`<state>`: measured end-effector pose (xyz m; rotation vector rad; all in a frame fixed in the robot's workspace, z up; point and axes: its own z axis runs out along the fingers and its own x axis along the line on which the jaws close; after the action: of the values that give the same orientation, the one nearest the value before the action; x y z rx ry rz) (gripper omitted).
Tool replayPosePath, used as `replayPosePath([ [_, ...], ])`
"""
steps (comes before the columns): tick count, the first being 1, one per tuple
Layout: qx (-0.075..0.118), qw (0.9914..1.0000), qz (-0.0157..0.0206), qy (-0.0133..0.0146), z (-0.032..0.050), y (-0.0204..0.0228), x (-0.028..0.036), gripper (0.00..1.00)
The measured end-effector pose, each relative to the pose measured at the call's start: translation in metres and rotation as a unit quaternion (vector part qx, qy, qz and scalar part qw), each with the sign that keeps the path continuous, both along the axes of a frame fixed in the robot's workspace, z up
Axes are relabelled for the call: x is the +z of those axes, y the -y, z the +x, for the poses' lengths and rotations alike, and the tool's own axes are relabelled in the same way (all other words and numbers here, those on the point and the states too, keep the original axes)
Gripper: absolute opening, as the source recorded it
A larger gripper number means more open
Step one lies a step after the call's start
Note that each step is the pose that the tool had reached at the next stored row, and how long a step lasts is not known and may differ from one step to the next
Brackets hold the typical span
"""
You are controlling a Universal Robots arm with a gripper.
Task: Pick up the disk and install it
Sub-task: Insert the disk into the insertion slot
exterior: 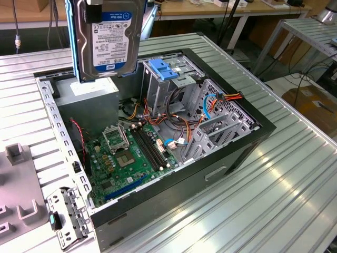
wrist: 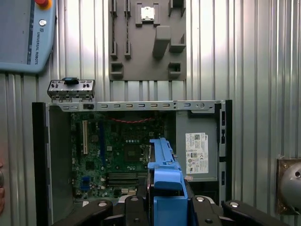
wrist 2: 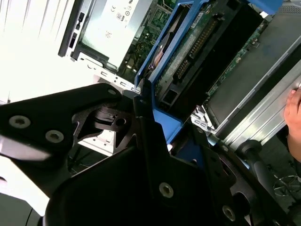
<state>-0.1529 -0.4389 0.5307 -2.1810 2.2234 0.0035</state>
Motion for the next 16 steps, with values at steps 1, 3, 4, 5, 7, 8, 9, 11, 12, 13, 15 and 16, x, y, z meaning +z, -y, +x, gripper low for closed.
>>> replayPosePath([
  [1, 0.000, 1.00000, 0.0000, 0.0000, 0.0000, 0.0034, 0.0001, 0.36],
  [3, 0.000, 1.00000, -0.0001, -0.0001, 0.0004, 0.0068, 0.0001, 0.36],
  [4, 0.000, 1.00000, 0.0000, 0.0000, 0.0014, 0.0082, 0.0001, 0.36],
  [5, 0.000, 1.00000, 0.0000, 0.0000, 0.0027, 0.0088, 0.0000, 0.36],
  [7, 0.000, 1.00000, -0.0001, -0.0001, 0.0061, 0.0095, 0.0001, 0.36],
  [8, 0.000, 1.00000, -0.0001, -0.0001, 0.0082, 0.0097, 0.0001, 0.36],
  [9, 0.000, 1.00000, -0.0001, -0.0001, 0.0100, 0.0098, 0.0001, 0.36],
  [11, 0.000, 1.00000, -0.0001, -0.0001, 0.0151, 0.0099, 0.0001, 0.36],
  [12, 0.000, 1.00000, -0.0001, -0.0001, 0.0169, 0.0100, 0.0001, 0.36],
  [13, 0.000, 1.00000, -0.0001, -0.0001, 0.0189, 0.0103, 0.0001, 0.36],
  [15, 0.000, 1.00000, -0.0002, -0.0001, 0.0196, 0.0119, 0.0001, 0.36],
  [16, 0.000, 1.00000, -0.0003, -0.0001, 0.0196, 0.0132, 0.0001, 0.36],
])
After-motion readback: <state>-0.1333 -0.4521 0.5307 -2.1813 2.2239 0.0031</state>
